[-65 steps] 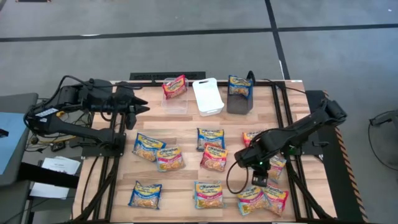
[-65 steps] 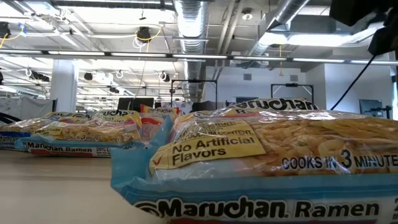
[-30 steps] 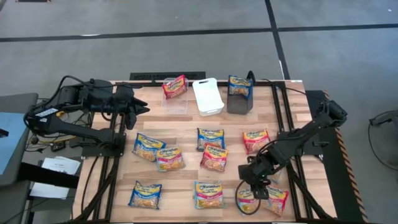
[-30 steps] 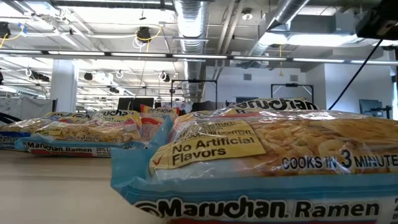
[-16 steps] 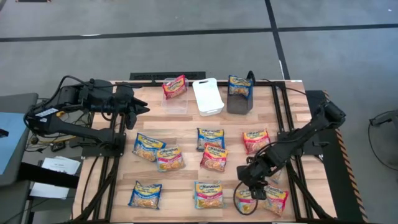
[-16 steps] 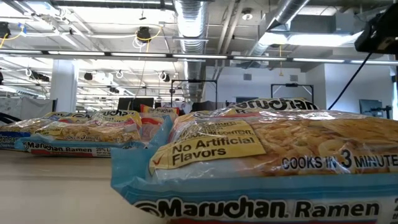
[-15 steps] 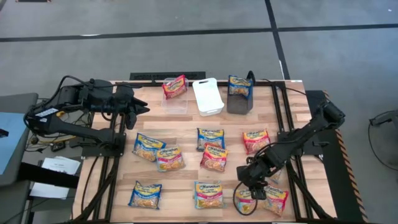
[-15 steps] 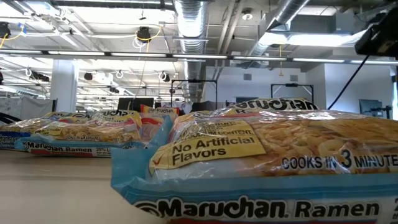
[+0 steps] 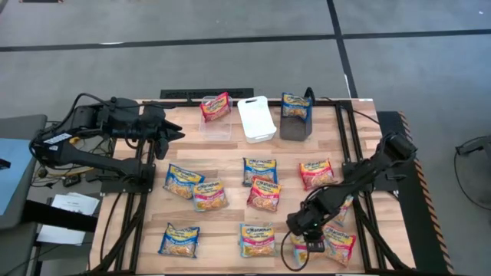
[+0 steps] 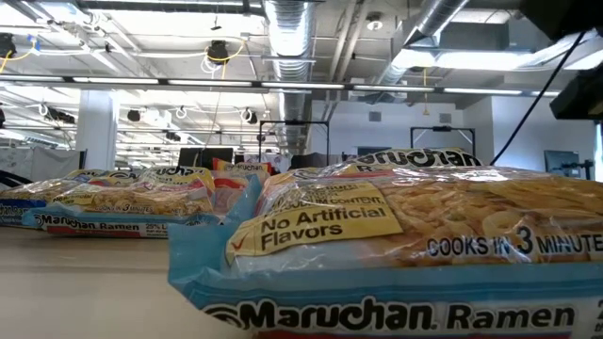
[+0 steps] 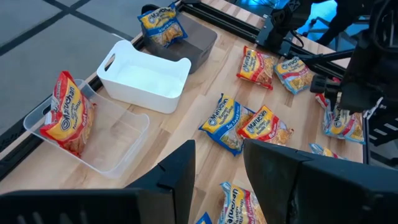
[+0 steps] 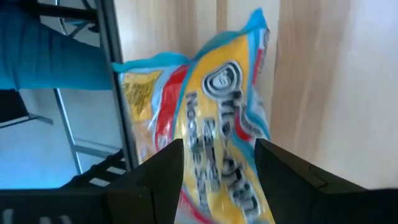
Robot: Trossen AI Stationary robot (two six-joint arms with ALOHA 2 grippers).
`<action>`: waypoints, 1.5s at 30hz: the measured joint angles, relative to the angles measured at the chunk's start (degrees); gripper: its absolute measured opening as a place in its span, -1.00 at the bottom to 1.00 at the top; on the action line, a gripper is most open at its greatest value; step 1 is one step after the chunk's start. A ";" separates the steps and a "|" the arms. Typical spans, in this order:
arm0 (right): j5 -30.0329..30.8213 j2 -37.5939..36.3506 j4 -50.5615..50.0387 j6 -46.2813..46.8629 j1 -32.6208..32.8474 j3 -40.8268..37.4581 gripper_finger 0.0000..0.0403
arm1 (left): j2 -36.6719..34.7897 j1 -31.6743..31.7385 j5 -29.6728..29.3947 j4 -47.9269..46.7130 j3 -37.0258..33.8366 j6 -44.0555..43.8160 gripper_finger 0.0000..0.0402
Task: Sort Maruchan noodles
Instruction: Put the light blue noodle pack into the white bin
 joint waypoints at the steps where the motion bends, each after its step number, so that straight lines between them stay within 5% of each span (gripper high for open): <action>1: 0.05 0.12 -0.63 -0.09 0.00 -0.10 0.10 | 0.00 0.00 0.00 -0.02 0.00 0.00 -0.39; 14: -2.74 5.52 -1.00 -0.06 -0.15 0.32 0.01 | 0.00 -0.02 -0.02 -0.07 0.00 0.57 -0.39; 26: -2.10 5.46 -0.97 1.11 -0.13 0.30 -0.93 | 0.00 0.00 -0.02 -0.04 0.00 0.57 -0.39; 36: 1.06 4.49 -3.90 2.51 -0.17 4.20 -0.98 | -0.01 -0.01 -0.02 -0.04 0.00 0.12 -0.39; 45: 11.35 -0.85 -13.15 2.66 -0.74 9.50 -0.99 | -0.02 0.00 -0.02 0.00 0.00 -0.02 -0.39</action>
